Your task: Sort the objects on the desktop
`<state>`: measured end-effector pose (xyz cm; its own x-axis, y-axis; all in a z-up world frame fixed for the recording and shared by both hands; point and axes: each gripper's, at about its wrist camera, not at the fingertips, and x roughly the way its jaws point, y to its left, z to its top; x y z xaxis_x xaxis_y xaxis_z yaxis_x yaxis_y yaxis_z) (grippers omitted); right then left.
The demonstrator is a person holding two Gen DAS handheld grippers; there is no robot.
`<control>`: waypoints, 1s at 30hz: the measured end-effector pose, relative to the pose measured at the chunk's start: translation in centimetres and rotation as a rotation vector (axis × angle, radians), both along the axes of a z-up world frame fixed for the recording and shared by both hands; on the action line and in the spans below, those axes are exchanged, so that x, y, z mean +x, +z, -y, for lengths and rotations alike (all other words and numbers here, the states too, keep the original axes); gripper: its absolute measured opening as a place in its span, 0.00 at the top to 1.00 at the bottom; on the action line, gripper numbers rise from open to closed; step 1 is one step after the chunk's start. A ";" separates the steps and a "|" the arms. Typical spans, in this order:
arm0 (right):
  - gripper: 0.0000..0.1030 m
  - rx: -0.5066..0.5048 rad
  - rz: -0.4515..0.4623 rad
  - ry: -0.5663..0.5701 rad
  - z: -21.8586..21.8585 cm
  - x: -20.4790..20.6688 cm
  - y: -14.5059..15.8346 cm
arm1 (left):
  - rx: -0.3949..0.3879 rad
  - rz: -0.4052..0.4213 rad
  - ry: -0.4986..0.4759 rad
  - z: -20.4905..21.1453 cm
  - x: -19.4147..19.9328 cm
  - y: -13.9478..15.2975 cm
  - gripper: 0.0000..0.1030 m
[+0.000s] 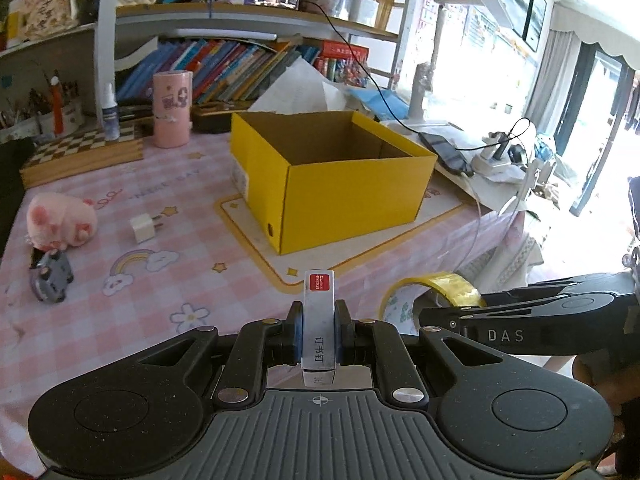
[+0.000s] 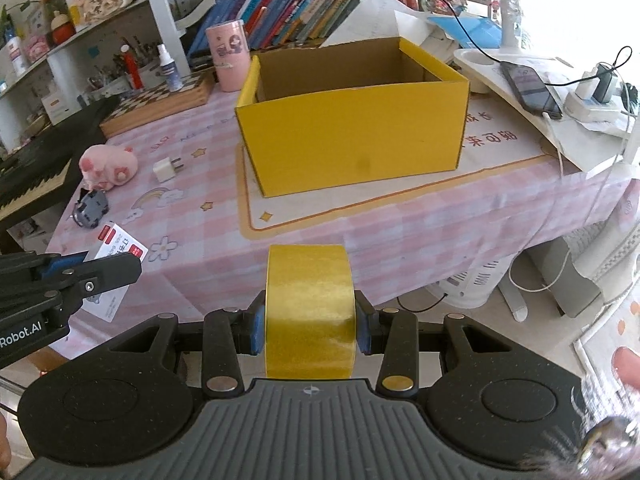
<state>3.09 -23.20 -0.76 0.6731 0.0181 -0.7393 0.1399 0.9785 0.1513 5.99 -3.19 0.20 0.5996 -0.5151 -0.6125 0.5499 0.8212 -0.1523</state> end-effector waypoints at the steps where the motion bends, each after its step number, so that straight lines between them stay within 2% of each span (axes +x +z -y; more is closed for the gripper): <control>1: 0.63 0.000 -0.003 -0.003 0.2 0.2 0.0 | 0.000 -0.002 -0.006 0.3 0.2 -0.1 0.87; 13: 0.63 -0.016 -0.035 -0.043 3.6 1.9 -0.3 | -0.007 -0.021 -0.062 3.9 2.6 -0.6 0.87; 19: 0.63 -0.030 -0.031 -0.056 5.7 3.4 0.0 | -0.011 0.005 -0.087 6.1 4.2 -0.4 0.87; 30: 0.63 -0.108 0.159 -0.067 10.4 6.6 3.9 | -0.017 0.161 -0.094 10.7 8.0 2.5 0.87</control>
<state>9.70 -33.62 3.16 0.7788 -0.1041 -0.6185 0.1881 0.9795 0.0719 13.98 -13.87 2.74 0.6380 -0.5827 -0.5035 0.6423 0.7633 -0.0694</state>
